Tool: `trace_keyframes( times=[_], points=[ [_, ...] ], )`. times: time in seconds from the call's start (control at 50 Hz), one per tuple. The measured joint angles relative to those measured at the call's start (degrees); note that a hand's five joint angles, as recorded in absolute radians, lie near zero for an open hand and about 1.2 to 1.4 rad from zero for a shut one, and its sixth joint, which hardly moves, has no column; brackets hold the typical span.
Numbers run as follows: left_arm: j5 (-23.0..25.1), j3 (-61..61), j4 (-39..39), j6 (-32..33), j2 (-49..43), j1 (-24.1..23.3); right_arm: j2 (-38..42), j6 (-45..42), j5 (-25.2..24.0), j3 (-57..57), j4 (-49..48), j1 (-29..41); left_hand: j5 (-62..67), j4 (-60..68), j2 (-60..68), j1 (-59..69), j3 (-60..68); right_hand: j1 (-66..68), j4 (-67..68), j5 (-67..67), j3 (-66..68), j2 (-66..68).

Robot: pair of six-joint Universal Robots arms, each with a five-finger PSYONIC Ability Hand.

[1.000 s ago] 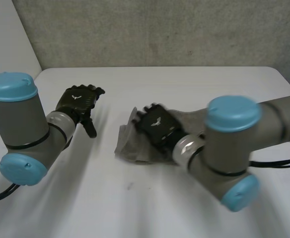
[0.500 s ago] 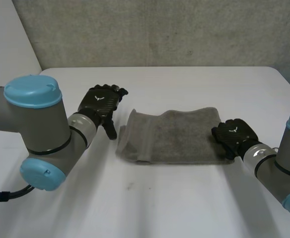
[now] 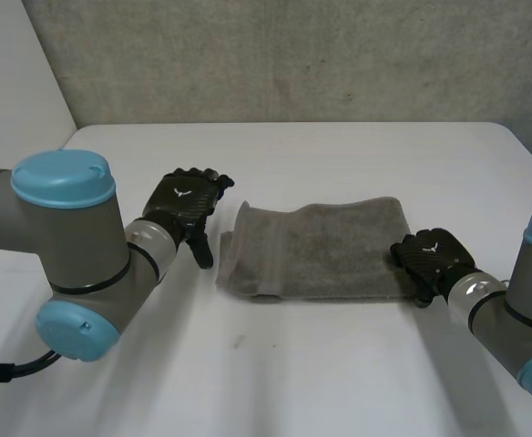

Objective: Fold the towel.

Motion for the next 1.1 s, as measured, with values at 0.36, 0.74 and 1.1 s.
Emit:
trace_keyframes(
  times=[0.36,0.74,1.1],
  points=[
    [-0.3,-1.6,-0.3,0.0,2.6,0.6,-2.2,-2.9,1.0,-7.8,0.8,1.7,0.0,0.0,0.0,0.0,0.0,29.2,32.8,30.9,32.1,27.9],
    [-0.5,-4.5,-0.3,-0.1,7.0,4.6,16.5,-16.7,3.0,-36.8,14.0,32.6,0.0,0.0,0.0,0.0,0.0,29.5,31.0,31.1,30.9,28.3],
    [-0.5,-1.1,0.0,-2.5,6.4,3.2,4.1,10.5,3.2,-29.6,13.8,25.5,0.0,0.0,0.0,0.0,0.0,-30.7,-29.3,-30.6,-30.2,-30.1]
  ],
)
